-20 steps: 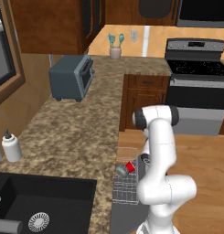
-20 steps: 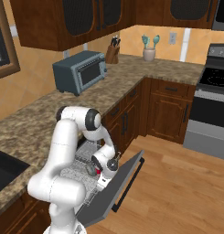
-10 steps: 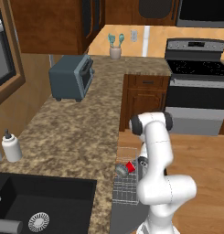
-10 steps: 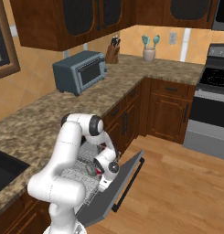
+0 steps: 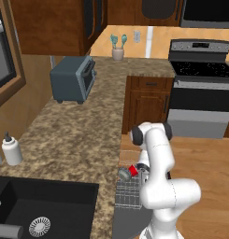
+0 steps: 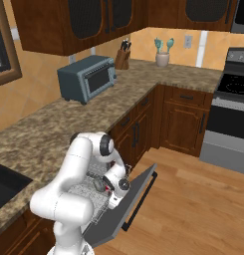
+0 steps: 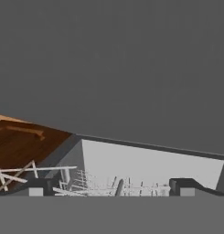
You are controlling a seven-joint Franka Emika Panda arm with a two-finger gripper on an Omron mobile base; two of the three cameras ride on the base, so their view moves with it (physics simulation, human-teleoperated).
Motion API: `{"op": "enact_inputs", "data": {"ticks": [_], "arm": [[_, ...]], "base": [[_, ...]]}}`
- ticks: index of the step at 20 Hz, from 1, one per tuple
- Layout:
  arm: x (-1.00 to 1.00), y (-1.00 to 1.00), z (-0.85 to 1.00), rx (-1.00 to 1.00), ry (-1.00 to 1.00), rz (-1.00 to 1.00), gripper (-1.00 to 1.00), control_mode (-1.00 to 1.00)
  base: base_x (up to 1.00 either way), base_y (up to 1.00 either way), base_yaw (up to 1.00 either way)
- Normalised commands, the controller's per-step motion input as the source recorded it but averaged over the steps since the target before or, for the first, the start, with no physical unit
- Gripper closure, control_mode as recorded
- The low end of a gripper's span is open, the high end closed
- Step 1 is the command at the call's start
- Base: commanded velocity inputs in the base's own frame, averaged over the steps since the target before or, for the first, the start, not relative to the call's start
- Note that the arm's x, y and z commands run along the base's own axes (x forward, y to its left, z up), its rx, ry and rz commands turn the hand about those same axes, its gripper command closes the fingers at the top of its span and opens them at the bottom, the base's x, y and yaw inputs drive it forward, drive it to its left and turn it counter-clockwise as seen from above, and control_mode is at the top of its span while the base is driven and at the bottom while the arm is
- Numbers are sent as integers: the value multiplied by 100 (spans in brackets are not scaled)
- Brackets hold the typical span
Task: Pick up the cup and bowl from the counter, place them in the dishwasher, and close the dishwasher door.
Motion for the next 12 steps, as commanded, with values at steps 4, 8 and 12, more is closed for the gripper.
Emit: {"op": "enact_inputs", "data": {"ticks": [4, 8, 12], "arm": [[32, 24, -38, 0, 0, 0, -100, -100], [18, 68, -8, 0, 0, 0, -100, -100], [7, 100, 18, -2, -8, 0, -100, -100]], "base": [[0, 0, 0], [0, 0, 0], [0, 0, 0]]}}
